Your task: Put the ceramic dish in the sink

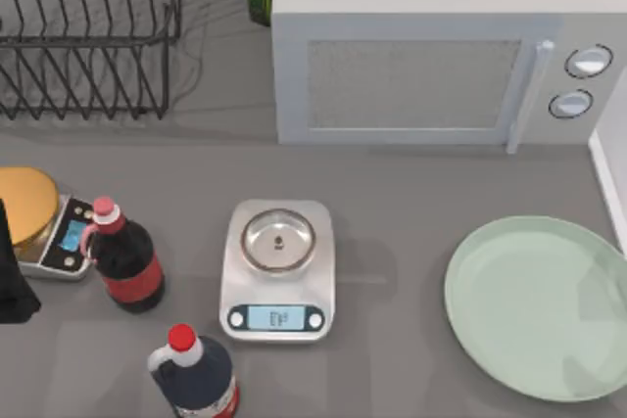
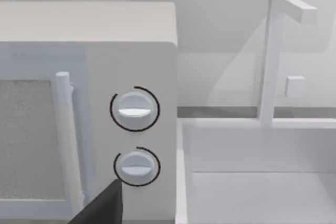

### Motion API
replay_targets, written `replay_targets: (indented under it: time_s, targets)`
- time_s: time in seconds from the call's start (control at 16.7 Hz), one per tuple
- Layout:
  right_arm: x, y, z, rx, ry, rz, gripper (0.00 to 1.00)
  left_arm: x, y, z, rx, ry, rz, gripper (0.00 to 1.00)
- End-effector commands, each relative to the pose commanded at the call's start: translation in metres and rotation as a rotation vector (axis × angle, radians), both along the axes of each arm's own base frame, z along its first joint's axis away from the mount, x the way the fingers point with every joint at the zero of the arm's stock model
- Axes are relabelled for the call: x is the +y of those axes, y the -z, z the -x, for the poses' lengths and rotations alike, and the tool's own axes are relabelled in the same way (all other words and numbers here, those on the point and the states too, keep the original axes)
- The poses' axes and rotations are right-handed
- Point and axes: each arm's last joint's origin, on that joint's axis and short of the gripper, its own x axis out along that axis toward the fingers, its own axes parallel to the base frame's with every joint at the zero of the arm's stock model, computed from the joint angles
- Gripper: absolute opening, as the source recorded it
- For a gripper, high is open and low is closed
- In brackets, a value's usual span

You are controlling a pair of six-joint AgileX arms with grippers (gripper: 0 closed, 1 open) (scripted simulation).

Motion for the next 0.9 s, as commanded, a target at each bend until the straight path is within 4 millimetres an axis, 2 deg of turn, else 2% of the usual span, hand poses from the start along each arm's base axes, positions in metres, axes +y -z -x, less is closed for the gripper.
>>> replay_targets:
  time_s: [0.36,0.48,0.72,0.9]
  targets:
    - [0.0,0.0,0.0,0.0,0.0,0.0,1.0,0.0,0.0,0.0,0.0,0.0,0.0,1.0]
    - [0.002,-0.006,0.0,0.026,-0.015,-0.015,1.0,0.0,0.0,0.0,0.0,0.0,0.0,1.0]
    - [0.011,-0.034,-0.006,0.188,-0.084,-0.086,1.0,0.0,0.0,0.0,0.0,0.0,0.0,1.0]
    - [0.024,-0.061,-0.023,0.407,-0.142,-0.145,1.0,0.0,0.0,0.0,0.0,0.0,0.0,1.0]
